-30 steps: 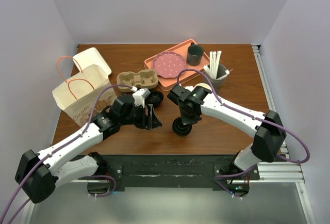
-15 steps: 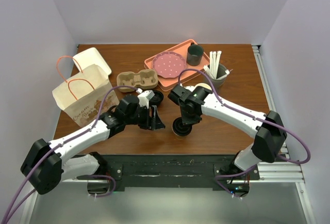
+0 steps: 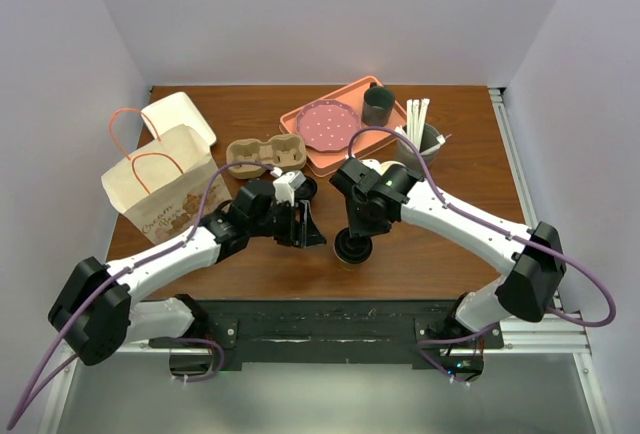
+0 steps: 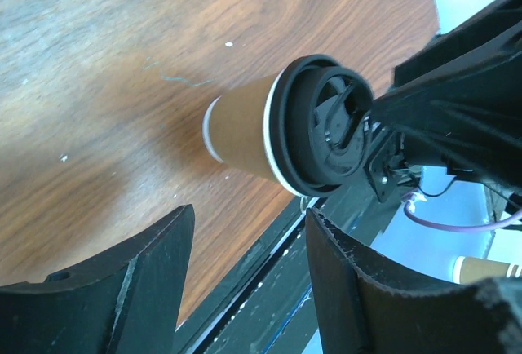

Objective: Pack the takeout coffee

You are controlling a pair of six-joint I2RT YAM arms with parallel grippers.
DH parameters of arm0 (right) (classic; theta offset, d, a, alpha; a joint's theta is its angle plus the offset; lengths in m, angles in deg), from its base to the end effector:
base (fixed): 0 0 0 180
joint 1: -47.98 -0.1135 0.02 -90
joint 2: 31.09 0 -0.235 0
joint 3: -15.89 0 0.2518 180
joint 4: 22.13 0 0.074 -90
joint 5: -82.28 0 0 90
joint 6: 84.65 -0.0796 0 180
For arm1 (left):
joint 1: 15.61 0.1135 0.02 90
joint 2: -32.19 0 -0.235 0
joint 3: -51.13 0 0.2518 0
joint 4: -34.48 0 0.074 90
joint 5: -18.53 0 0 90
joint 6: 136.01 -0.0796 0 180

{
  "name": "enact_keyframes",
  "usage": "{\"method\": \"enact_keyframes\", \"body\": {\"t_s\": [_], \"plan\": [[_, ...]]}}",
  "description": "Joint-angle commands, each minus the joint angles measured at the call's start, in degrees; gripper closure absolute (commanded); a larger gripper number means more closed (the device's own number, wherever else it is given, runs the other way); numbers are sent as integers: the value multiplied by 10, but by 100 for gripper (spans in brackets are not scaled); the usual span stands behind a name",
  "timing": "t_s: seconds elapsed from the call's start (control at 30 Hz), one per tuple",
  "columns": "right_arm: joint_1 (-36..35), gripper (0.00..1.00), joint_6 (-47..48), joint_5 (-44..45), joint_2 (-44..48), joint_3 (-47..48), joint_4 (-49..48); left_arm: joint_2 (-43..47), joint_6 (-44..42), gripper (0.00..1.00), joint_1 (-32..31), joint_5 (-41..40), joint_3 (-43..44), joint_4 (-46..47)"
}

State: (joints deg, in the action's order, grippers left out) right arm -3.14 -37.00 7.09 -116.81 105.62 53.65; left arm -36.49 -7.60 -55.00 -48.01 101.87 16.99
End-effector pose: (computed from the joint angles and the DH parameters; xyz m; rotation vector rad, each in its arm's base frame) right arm 0.2047 0.2214 0.2221 -0.1523 2.7329 0.0760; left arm 0.2070 -0.2110 0.1696 0.2760 2.3844 -1.1587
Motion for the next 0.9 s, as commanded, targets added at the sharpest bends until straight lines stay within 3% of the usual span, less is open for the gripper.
{"method": "enact_keyframes", "body": {"t_s": [0.0,0.2,0.53,0.87], "plan": [[-2,60,7,-21,16,-2,-40,-17,10,40,1,28,21,63],[-2,69,13,-36,0,-31,-68,-48,18,41,2,38,20,86],[-2,70,7,-53,0,-80,-107,-89,39,43,-2,58,-3,149],[-2,71,10,-54,-3,-111,-123,-124,32,50,-9,19,-8,125]]}}
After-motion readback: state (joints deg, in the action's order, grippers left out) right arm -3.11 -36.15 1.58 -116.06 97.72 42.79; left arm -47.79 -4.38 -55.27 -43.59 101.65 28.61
